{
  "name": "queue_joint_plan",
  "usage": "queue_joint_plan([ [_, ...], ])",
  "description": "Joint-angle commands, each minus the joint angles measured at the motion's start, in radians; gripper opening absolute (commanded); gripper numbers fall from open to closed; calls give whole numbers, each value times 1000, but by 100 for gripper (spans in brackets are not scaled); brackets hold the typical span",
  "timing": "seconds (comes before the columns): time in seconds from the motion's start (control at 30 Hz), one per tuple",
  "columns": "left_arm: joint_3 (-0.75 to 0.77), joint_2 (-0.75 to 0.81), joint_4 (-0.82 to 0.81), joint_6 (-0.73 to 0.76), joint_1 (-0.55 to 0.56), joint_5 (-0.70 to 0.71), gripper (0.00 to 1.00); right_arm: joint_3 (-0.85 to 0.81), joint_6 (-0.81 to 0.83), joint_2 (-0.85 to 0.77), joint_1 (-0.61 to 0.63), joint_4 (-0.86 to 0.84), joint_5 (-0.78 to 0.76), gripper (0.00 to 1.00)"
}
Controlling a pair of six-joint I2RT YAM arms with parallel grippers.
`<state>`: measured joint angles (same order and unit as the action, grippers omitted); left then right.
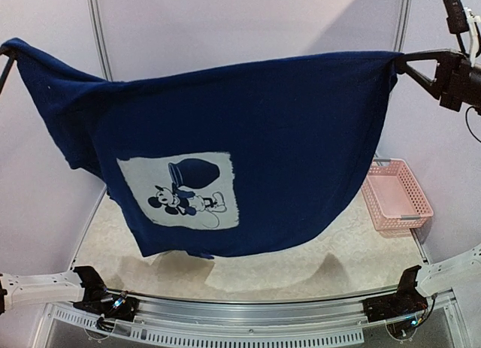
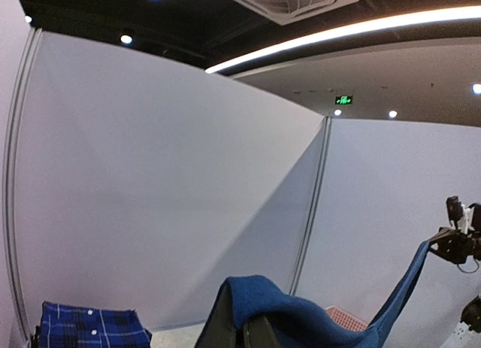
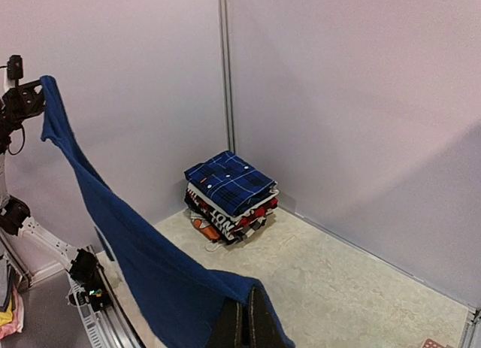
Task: Fold and stack the mixed laundry pile
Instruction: Flatten out the crumpled T-shirt at the center of the board.
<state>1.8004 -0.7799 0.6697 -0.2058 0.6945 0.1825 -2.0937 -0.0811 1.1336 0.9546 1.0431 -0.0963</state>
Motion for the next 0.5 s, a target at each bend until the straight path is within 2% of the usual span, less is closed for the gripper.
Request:
queue_joint_plan([
  [0.0, 152, -153, 32, 42, -15, -81, 0, -25, -49, 11, -2, 1, -224, 0],
  [0.1, 211, -284, 110, 52, -15, -26, 0, 27, -160, 63, -2, 65, -586, 0],
  [0.13, 211, -324, 132, 56, -15, 24, 0, 63, -184, 96, -10, 83, -682, 0],
  [0.17, 201, -367, 148, 57, -15, 79, 0, 92, -219, 119, -40, 112, -714, 0],
  [0.27, 140, -509, 195, 42, -26, 199, 0, 226, -336, 216, -211, 137, -653, 0],
  [0.37, 58, -687, 209, -5, -82, 132, 0, 434, -365, 283, -371, 24, -478, 0],
  [0.4, 43, -758, 205, -18, -104, 89, 3, 483, -364, 306, -408, -13, -419, 2],
  [0.47, 50, -921, 206, -46, -143, 43, 14, 542, -369, 406, -456, -46, -371, 17],
])
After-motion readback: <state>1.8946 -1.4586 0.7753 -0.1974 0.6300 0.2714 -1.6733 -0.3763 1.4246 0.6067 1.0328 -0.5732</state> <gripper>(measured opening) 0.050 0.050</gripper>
